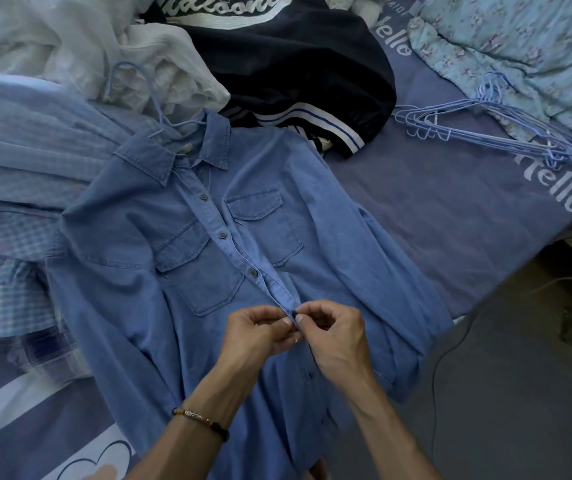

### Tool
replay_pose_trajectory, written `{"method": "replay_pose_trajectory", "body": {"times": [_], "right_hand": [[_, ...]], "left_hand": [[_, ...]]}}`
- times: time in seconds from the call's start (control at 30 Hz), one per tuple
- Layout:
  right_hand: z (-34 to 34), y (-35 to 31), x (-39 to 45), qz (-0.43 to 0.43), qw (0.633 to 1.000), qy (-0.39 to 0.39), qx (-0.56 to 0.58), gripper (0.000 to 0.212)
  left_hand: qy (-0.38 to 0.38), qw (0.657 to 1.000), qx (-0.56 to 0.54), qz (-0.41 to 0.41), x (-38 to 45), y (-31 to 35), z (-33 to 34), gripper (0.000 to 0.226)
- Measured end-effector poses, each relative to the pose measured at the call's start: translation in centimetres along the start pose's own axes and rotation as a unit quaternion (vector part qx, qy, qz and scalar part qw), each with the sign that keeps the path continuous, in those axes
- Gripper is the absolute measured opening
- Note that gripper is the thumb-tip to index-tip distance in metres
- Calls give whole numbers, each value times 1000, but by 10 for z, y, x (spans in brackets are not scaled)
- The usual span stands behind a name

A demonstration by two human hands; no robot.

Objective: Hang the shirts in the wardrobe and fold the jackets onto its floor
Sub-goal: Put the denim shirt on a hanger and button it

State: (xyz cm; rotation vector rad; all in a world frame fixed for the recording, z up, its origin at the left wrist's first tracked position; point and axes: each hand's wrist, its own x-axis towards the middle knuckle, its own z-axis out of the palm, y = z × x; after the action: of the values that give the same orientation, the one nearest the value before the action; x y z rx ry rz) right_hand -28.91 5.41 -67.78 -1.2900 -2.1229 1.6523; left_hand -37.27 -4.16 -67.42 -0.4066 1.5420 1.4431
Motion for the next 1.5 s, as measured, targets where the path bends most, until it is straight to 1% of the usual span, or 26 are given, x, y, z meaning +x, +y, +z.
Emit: {"method": "replay_pose_trajectory", "body": {"times": [0.03, 0.1, 0.2, 0.3, 0.37, 0.53, 0.6, 0.67, 0.8, 0.9, 1.0, 1.07, 1.13, 1.2, 1.27, 1.3, 1.4, 1.5], "right_hand": [[0, 1, 0, 6, 1000, 2, 6, 21], [3, 3, 0, -6, 1000, 25, -19, 16], [11, 8, -2, -86, 988, 85, -98, 12], [14, 11, -3, -151, 974, 99, -137, 8], [13, 12, -2, -161, 971, 102, -141, 8], [14, 14, 5, -162, 959, 170, -158, 13], [17, 15, 3, -172, 957, 175, -154, 13], [17, 15, 1, -173, 959, 175, -142, 14], [18, 17, -2, -173, 962, 172, -122, 16], [18, 16, -2, -170, 965, 165, -112, 16], [19, 16, -3, -164, 971, 141, -101, 16], [17, 14, -4, -123, 983, 122, -66, 17], [13, 9, -2, -46, 995, 89, -5, 20], [10, 6, 1, 20, 997, 56, 49, 20], [8, 7, 2, 61, 994, 38, 87, 19], [7, 6, 2, 69, 993, 32, 91, 20], [6, 4, 0, 49, 997, 20, 60, 28], [9, 1, -3, 20, 999, 6, 46, 27]], "left_hand": [[2, 1000, 12, 4, 1, 0, 0, 12], [2, 999, 30, 14, 2, -1, 2, 12], [-7, 1000, 1, 14, 1, -4, 7, 8], [-15, 1000, -20, 7, 0, -5, 8, 16], [-21, 999, -27, 6, 0, -4, 6, 18], [-33, 999, -39, 7, -1, -2, 11, 16], [-37, 998, -46, 9, -2, 0, 13, 14], [-33, 998, -53, 4, -3, 1, 14, 15], [5, 998, -63, -9, -1, 0, 10, 19], [12, 999, -48, 1, -1, -1, 10, 16], [20, 999, -31, 14, 0, 0, 7, 14], [20, 999, -24, 21, 2, 1, 6, 13], [11, 999, -22, 23, 3, 2, 5, 13], [3, 1000, -11, 23, 4, 4, 4, 13], [1, 1000, 9, 22, 5, 5, 4, 11], [1, 1000, 17, 20, 5, 6, 4, 11], [7, 999, 37, 15, 7, 5, 5, 12], [-2, 999, 31, -6, 8, 4, 4, 11]]}}
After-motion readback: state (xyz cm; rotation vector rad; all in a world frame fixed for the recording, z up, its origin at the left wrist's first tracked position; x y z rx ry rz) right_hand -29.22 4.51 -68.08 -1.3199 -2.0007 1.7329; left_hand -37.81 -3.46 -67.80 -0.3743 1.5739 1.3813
